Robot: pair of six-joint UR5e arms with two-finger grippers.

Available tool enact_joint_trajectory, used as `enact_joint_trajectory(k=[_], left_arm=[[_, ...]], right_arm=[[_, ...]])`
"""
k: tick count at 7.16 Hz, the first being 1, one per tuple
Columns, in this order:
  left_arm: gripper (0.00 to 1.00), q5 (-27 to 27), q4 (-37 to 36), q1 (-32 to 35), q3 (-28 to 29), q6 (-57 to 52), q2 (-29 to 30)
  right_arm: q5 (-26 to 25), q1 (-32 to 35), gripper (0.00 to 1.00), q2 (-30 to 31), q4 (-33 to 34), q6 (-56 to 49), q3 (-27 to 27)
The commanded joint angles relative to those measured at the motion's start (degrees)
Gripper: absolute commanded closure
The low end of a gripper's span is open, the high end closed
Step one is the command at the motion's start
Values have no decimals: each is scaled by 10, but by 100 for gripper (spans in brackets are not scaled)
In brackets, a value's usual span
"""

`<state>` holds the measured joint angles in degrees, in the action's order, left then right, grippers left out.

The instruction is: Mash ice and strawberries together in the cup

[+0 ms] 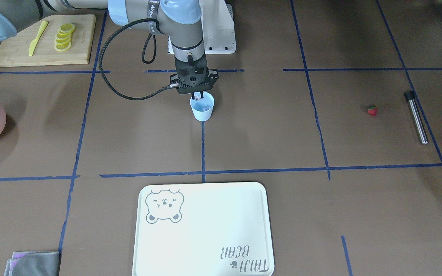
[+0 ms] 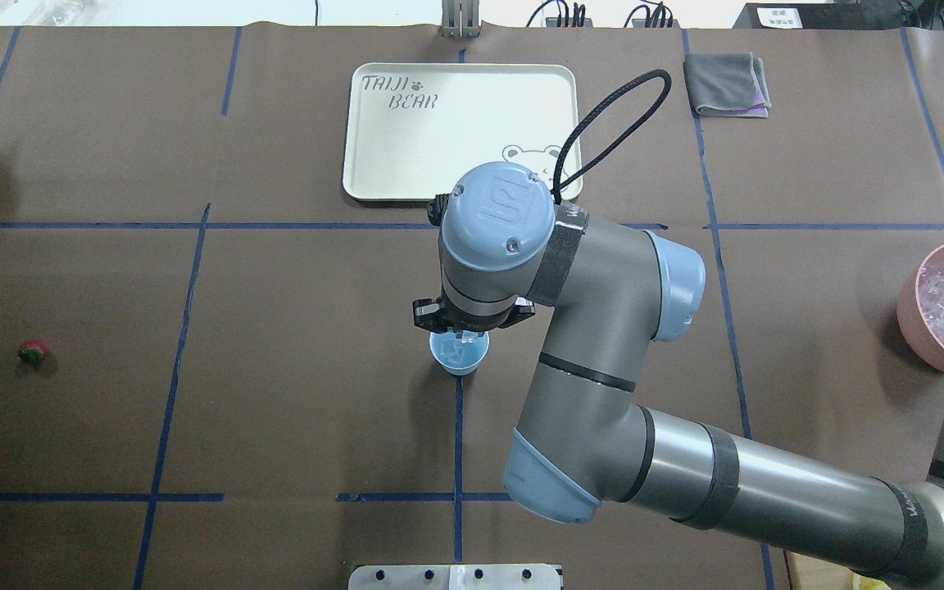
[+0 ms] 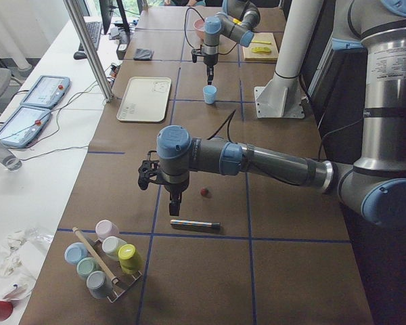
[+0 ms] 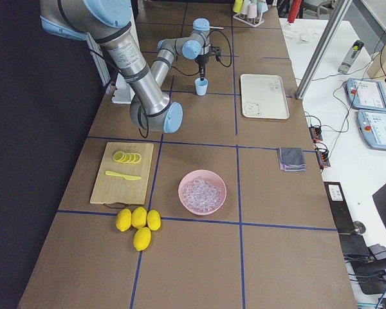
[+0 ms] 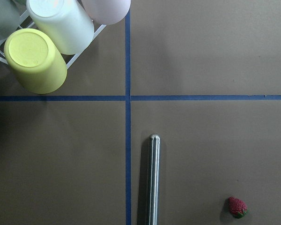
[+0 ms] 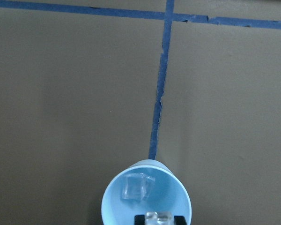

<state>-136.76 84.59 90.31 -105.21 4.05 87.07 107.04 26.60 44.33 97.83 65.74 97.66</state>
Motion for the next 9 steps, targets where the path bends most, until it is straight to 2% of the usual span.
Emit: enact_joint_trajectory(k=[1, 3, 6, 7, 8, 9], left_arm=[[0, 0, 1, 0, 0, 0, 0], [0, 0, 0, 0, -3, 1, 1], [0, 3, 14, -20, -8, 1, 5], [0, 10, 38, -55, -10, 3, 5], [0, 42, 57, -96, -12, 12, 1], [0, 44, 87, -128, -12, 86, 1]], right_arm=[[-1, -2, 74, -9, -1, 0, -12], [-1, -2, 2, -10, -1, 17, -13], [-1, 1, 1, -24, -2, 49, -12], [-1, 7, 1, -24, -1, 49, -9], [3, 27, 1, -19, 1, 41, 7], [9, 51, 1, -8, 4, 39, 31]])
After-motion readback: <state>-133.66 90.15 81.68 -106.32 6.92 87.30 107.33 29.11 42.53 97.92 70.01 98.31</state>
